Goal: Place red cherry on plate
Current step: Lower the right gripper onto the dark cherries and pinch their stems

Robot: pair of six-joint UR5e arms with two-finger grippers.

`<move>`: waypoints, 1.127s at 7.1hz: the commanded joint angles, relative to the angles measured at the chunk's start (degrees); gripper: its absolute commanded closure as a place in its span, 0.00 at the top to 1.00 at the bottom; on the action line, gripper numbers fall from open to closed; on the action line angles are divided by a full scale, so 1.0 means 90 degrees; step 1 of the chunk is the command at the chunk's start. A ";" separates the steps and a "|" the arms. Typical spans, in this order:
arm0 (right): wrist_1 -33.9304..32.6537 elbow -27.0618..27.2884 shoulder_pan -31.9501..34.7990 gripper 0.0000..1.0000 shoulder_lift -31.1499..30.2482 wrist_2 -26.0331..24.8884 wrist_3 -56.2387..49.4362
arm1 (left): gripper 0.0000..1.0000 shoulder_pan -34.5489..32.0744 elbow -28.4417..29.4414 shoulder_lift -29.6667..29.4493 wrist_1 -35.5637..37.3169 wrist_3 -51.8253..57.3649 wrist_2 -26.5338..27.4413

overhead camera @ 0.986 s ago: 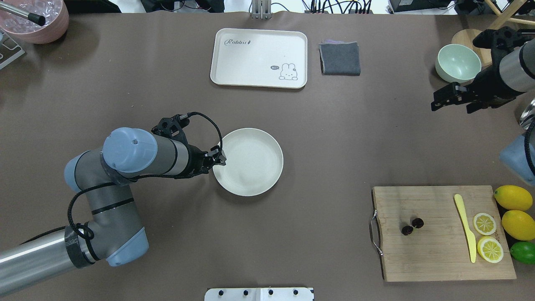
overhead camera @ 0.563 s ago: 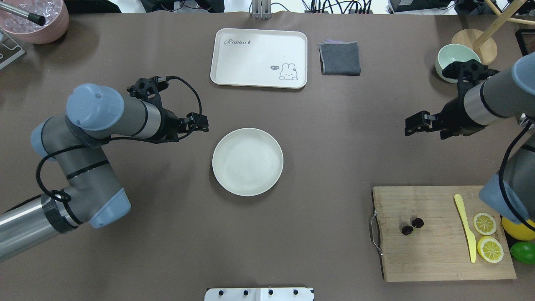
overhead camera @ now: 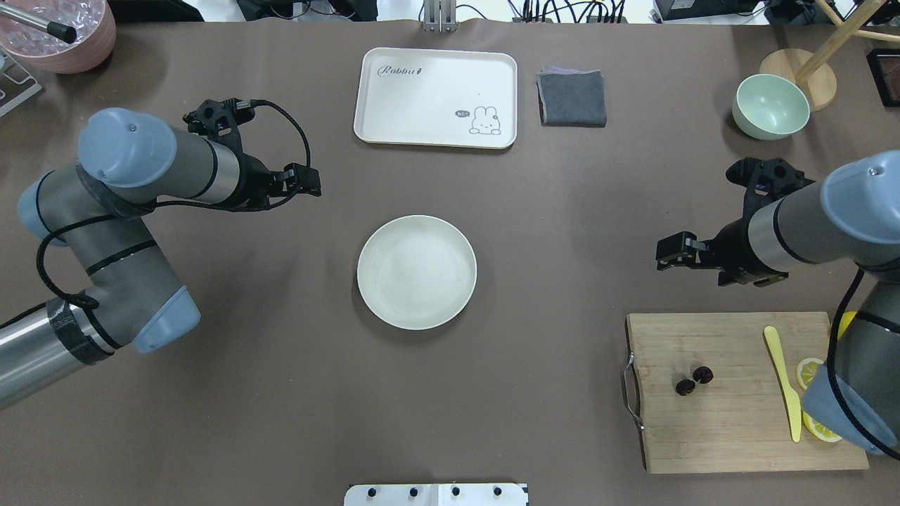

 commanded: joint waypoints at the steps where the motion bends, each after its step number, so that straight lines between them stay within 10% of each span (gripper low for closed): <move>1: -0.0002 0.0240 -0.0862 1.00 -0.0509 -0.0529 0.0936 | 0.98 -0.0009 0.0020 -0.0001 0.0034 0.0065 0.0022; 4: -0.0003 0.0476 -0.1471 0.93 -0.0795 -0.0882 0.1574 | 0.98 0.0011 0.0020 -0.0001 0.0024 0.0065 0.0109; 5: -0.0002 0.0476 -0.1501 0.61 -0.0766 -0.0892 0.1585 | 0.98 0.0011 0.0020 -0.0001 0.0034 0.0065 0.0119; 8: -0.0012 0.0369 -0.1647 0.38 -0.0746 -0.1116 0.1604 | 0.98 0.0040 0.0030 -0.0040 0.0034 0.0055 0.0110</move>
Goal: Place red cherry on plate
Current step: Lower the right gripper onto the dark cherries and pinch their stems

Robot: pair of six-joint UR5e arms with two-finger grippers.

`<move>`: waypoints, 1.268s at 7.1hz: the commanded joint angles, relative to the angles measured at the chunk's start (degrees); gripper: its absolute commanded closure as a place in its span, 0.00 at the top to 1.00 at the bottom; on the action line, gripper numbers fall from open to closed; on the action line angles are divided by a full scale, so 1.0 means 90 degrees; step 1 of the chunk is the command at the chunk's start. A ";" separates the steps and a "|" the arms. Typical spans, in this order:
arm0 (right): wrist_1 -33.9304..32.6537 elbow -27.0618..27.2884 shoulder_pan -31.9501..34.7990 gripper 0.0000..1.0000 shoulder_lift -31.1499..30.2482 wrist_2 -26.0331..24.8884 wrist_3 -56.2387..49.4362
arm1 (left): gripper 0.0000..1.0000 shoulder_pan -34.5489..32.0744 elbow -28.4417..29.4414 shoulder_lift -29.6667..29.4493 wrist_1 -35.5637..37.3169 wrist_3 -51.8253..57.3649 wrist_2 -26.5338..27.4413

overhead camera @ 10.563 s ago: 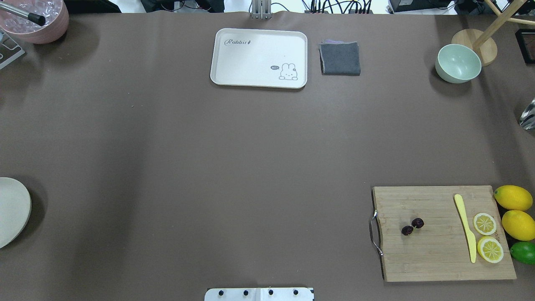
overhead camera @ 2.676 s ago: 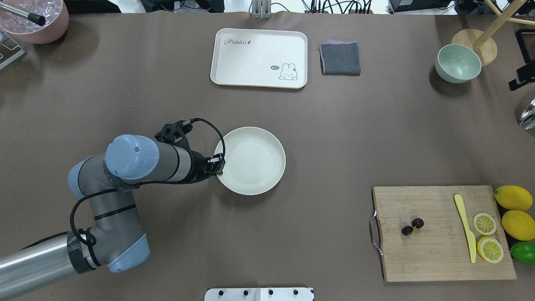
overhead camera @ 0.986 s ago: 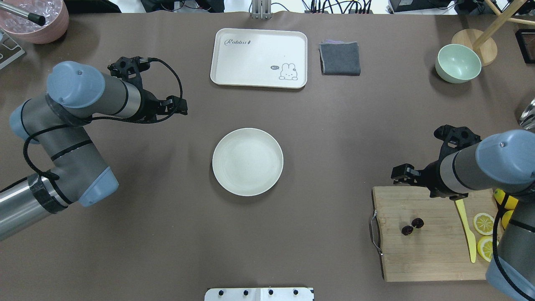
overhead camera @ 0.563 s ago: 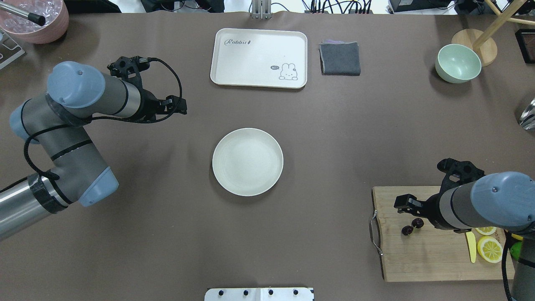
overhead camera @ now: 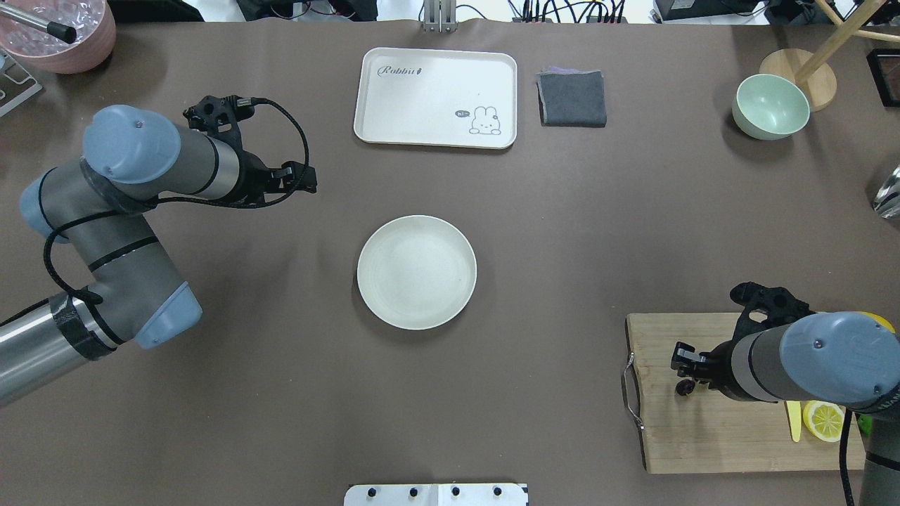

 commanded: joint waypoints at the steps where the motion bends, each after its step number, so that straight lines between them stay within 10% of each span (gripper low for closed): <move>1: -0.0011 -0.0032 -0.0106 0.11 0.0015 -0.0100 0.0018 | 0.98 -0.0002 0.0007 -0.0001 0.0000 0.0009 -0.0001; 9: -0.0273 0.0369 0.0829 0.00 0.0626 0.0357 -0.0283 | 0.98 -0.0186 -0.0003 0.0008 0.0049 0.0183 -0.0010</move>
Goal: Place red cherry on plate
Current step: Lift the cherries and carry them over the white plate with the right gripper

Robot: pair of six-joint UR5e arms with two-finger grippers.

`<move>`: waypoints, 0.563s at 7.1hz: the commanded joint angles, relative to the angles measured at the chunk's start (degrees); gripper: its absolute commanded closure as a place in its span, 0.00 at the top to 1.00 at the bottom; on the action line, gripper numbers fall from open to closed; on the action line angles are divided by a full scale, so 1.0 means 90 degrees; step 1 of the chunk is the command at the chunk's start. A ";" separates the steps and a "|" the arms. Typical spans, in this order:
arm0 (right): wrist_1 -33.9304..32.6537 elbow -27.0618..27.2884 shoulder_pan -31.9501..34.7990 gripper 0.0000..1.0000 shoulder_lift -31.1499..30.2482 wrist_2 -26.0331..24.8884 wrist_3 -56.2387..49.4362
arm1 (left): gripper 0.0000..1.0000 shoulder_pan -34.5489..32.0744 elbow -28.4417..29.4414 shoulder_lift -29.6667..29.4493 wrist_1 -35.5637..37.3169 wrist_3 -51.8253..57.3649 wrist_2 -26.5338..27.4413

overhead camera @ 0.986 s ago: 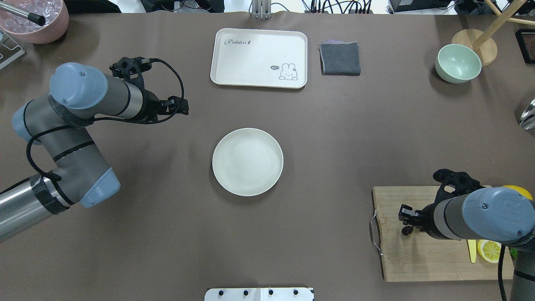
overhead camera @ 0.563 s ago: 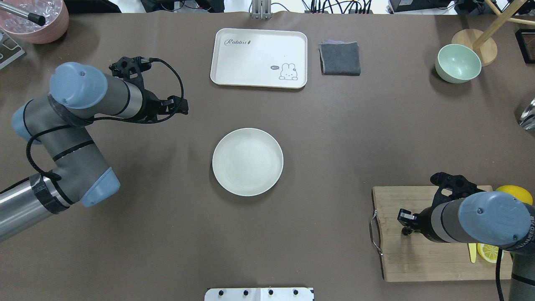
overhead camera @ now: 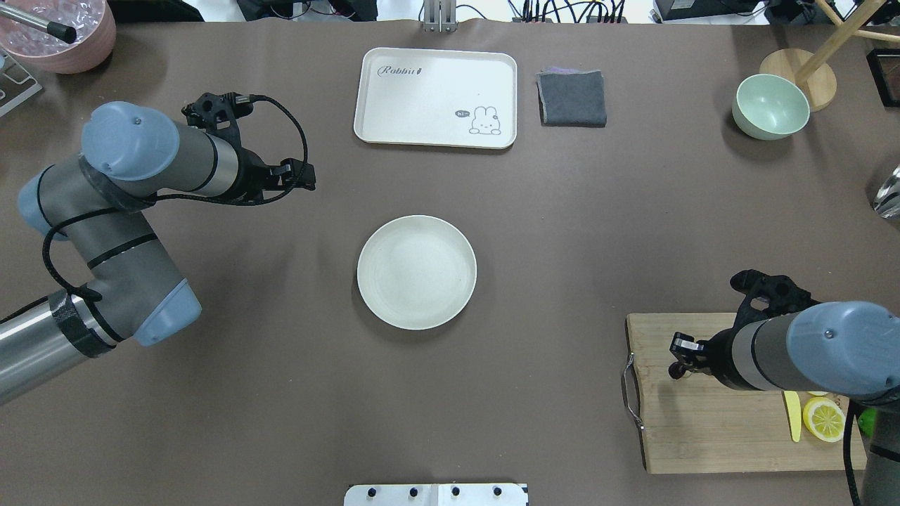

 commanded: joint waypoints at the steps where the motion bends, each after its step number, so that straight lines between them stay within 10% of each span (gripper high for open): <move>1: -0.0735 -0.0028 0.0602 0.00 0.1237 0.0231 -0.0478 | 0.98 -0.0382 0.0043 0.0073 -0.0004 0.0778 -0.0023; 4: -0.2196 -0.0952 0.0605 0.00 0.3838 0.0018 -0.0647 | 0.98 -0.0784 0.0063 0.0385 0.0006 0.2376 -0.0014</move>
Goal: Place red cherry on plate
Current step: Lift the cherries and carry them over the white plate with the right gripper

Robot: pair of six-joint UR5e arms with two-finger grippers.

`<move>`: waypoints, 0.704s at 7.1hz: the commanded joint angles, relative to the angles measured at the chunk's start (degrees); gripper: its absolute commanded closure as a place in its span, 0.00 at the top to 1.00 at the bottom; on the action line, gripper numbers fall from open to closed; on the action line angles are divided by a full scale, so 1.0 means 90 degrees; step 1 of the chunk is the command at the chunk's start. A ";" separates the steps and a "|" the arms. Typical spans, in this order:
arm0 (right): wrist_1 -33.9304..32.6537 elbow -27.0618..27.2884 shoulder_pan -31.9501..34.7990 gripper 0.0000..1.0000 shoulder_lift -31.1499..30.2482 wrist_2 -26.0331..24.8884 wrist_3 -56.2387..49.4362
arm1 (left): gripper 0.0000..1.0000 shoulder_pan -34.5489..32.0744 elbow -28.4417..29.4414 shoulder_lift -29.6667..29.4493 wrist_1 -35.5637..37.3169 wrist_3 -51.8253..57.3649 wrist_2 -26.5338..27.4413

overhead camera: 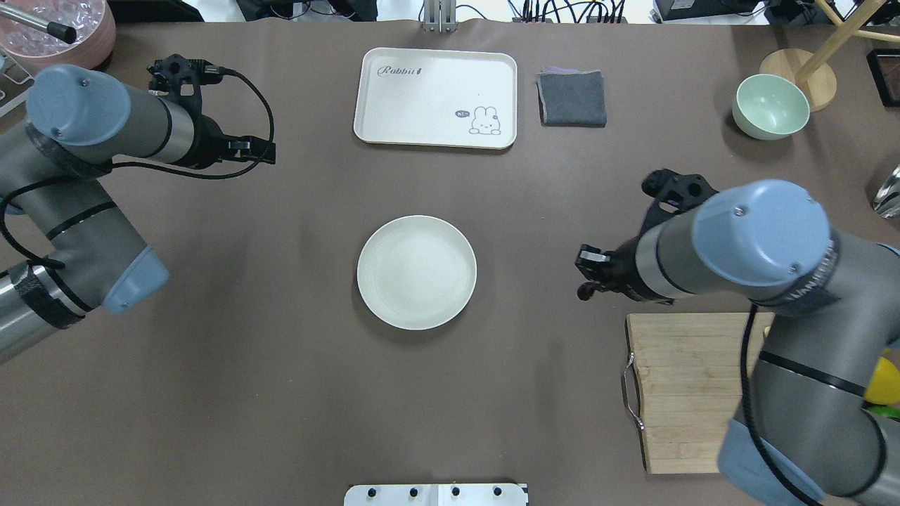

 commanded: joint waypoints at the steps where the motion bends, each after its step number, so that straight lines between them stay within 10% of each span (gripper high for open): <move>1: -0.0276 -0.0868 0.0015 0.00 0.1176 -0.0406 -0.0254 | 0.98 -0.0215 0.0101 0.0266 -0.0055 0.0271 0.0005; 5: 0.0316 -0.2567 -0.0305 0.00 0.2448 -0.0720 -0.0276 | 0.98 -0.0225 0.0190 0.0599 -0.0348 0.0291 0.0297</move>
